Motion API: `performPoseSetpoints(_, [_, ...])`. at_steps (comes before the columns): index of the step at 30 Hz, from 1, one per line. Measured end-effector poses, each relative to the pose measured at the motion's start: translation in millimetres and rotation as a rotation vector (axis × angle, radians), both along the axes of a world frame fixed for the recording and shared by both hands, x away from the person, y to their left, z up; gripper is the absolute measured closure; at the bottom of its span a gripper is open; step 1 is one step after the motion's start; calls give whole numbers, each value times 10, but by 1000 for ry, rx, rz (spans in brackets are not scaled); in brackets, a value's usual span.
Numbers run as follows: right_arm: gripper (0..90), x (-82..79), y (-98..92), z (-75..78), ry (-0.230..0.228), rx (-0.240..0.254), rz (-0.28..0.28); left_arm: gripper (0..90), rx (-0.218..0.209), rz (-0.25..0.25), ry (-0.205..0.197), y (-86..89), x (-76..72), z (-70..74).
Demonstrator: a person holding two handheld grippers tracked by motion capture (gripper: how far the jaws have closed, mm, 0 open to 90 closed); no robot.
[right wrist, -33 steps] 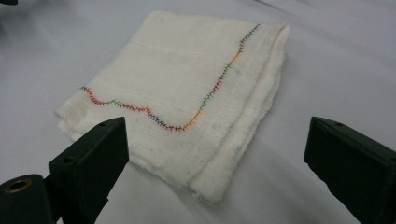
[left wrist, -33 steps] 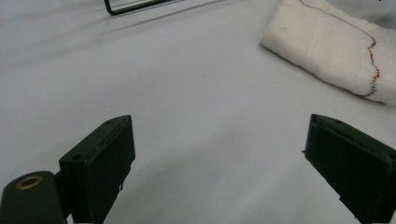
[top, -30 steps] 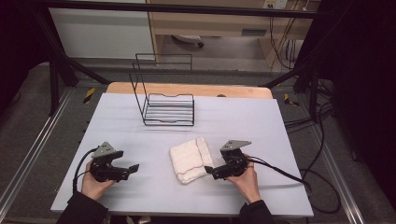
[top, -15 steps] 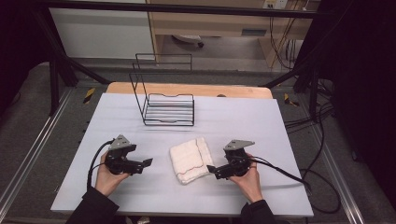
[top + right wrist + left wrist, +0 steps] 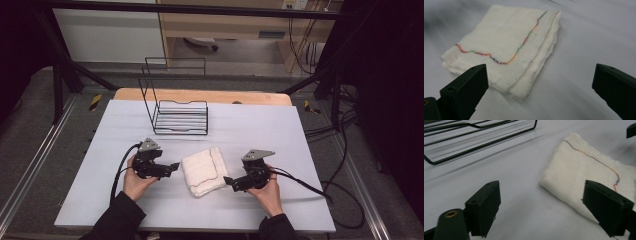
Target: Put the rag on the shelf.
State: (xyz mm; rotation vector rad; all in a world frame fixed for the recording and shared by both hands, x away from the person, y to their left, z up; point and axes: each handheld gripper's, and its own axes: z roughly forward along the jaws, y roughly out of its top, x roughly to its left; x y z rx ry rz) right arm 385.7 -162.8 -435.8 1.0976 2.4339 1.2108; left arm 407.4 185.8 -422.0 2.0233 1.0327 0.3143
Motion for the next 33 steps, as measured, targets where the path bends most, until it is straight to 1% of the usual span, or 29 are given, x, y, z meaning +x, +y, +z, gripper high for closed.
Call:
performPoseSetpoints(1, [11, 0, 1, -3, -1, -1, 1, 188, 13, 6, 14, -60, 37, -35])
performPoseSetpoints(2, [11, 1, 0, -2, -1, -2, 2, 201, 13, 6, 14, -60, 37, -35])
performPoseSetpoints(3, [11, 1, 2, -2, 1, 0, -1, 214, 26, 10, 27, -113, 65, -71])
performPoseSetpoints(4, [12, 4, 0, -1, 0, 0, 0, 235, 27, 15, 27, -135, 77, -87])
performPoseSetpoints(11, [13, 11, 3, -8, 2, -3, 1, 379, 22, 45, 36, -237, 155, -164])
performPoseSetpoints(12, [13, 13, 3, -8, 2, -3, 1, 406, 18, 56, 48, -263, 176, -186])
performPoseSetpoints(14, [14, 14, 2, -7, 4, -1, 1, 459, 10, 67, 61, -283, 194, -206])
performPoseSetpoints(15, [14, 15, 3, -7, 4, -1, 1, 485, 10, 67, 61, -283, 194, -206])
performPoseSetpoints(17, [14, 22, 5, -10, 3, -1, -3, 536, -9, 74, 80, -305, 209, -221])
performPoseSetpoints(19, [15, 25, 7, -10, 9, 3, -7, 576, -8, 78, 87, -338, 210, -235])
performPoseSetpoints(20, [15, 27, 8, -10, 7, 7, -7, 593, 1, 77, 84, -373, 200, -247])
performPoseSetpoints(23, [15, 28, 3, -8, 0, 4, -7, 649, 1, 81, 95, -389, 196, -250])
performPoseSetpoints(24, [16, 29, 4, -9, 0, 4, -8, 663, 1, 81, 95, -389, 196, -250])
performPoseSetpoints(25, [15, 31, 5, -11, -2, 5, -8, 676, -2, 84, 107, -398, 191, -256])
performPoseSetpoints(26, [15, 31, 8, -11, 0, 8, -11, 689, -3, 86, 110, -400, 187, -256])
performPoseSetpoints(30, [13, 28, 7, -4, 7, 13, -13, 708, -3, 91, 113, -403, 174, -261])
performPoseSetpoints(32, [12, 28, 5, 1, 4, 16, -17, 713, -12, 94, 124, -396, 175, -265])
performPoseSetpoints(33, [11, 28, 4, 6, 6, 20, -18, 719, -17, 94, 135, -390, 179, -266])
